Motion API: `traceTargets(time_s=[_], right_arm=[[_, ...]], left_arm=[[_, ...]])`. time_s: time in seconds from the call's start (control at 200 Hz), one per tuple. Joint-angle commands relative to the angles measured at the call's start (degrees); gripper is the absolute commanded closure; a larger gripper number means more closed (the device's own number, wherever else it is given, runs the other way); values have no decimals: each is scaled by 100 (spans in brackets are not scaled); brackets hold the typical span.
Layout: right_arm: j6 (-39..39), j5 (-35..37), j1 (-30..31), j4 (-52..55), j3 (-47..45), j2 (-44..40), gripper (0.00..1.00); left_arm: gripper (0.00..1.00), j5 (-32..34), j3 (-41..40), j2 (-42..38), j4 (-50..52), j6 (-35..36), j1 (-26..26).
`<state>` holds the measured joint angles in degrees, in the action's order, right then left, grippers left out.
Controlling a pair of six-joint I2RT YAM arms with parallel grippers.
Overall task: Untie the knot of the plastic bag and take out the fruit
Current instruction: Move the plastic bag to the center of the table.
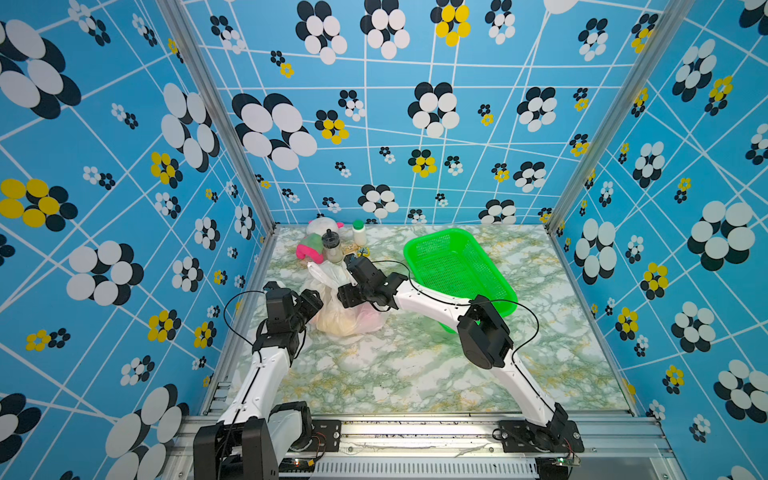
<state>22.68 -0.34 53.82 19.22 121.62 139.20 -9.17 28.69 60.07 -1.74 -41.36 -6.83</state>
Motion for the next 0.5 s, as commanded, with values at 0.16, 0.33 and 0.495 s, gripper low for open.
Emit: traceTargets(time_s=[0.16,0.33,0.495], right_arm=[[-16,154,-8,315,603,384,85],[-49,269,-12,93,204,84,100],[-9,279,-14,-381,-526,-445,100]], left_arm=[[27,-69,201,103,-47,102,86],[27,-79,219,75,-11,116,99],[27,-44,236,40,54,150,108]])
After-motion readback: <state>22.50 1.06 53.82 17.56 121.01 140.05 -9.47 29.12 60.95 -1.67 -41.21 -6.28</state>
